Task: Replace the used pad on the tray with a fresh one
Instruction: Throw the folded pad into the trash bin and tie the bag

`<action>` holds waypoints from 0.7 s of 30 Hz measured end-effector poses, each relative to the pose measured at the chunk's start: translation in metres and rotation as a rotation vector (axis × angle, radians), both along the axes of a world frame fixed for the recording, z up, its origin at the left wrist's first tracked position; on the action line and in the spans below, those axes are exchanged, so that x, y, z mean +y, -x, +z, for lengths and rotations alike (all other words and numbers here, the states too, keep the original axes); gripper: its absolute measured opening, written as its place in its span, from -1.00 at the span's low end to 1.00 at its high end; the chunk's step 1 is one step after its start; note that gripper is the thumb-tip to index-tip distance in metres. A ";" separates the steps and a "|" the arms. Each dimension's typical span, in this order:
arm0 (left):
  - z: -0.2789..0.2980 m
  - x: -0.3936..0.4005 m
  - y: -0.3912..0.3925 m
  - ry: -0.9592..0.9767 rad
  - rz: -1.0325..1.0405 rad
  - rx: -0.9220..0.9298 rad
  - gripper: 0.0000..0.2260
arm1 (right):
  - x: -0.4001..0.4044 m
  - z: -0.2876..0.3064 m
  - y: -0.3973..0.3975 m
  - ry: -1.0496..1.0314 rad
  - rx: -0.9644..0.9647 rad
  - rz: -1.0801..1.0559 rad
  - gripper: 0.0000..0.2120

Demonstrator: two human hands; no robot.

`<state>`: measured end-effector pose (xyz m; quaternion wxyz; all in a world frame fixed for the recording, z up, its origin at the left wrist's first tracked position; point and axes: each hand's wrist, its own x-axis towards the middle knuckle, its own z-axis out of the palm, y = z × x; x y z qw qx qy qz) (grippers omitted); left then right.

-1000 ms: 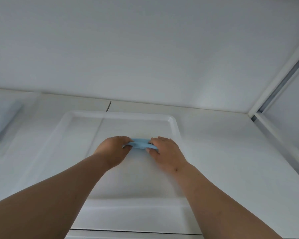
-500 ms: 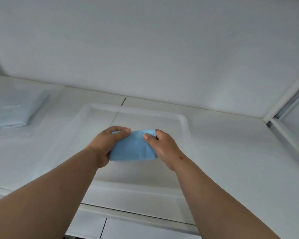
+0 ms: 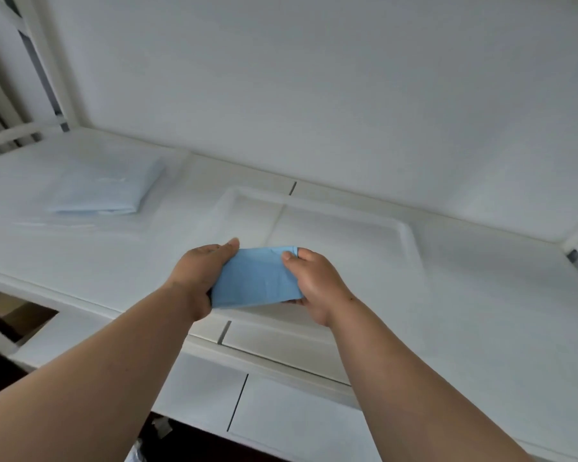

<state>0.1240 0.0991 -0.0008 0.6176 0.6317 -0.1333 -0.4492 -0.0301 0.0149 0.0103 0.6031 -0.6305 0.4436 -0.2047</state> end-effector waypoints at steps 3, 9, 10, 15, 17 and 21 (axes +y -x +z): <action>0.006 0.035 -0.031 0.001 0.023 0.133 -0.69 | 0.023 0.005 -0.035 -0.102 -0.112 -0.007 -0.84; 0.005 0.129 -0.110 -0.049 -0.015 0.046 -0.82 | 0.096 0.004 -0.125 -0.238 -0.180 0.083 -0.85; 0.000 0.143 -0.123 -0.058 0.016 0.037 -0.81 | 0.109 0.002 -0.137 -0.250 -0.184 0.129 -0.85; -0.029 0.209 -0.169 -0.164 0.130 -0.034 -0.80 | 0.165 -0.026 -0.187 -0.240 -0.060 0.405 -0.73; -0.045 0.234 -0.181 -0.224 0.135 -0.064 -0.79 | 0.184 -0.043 -0.204 -0.253 0.003 0.434 -0.71; -0.078 0.274 -0.198 -0.302 0.131 0.064 -0.79 | 0.210 -0.077 -0.227 -0.200 0.136 0.494 -0.69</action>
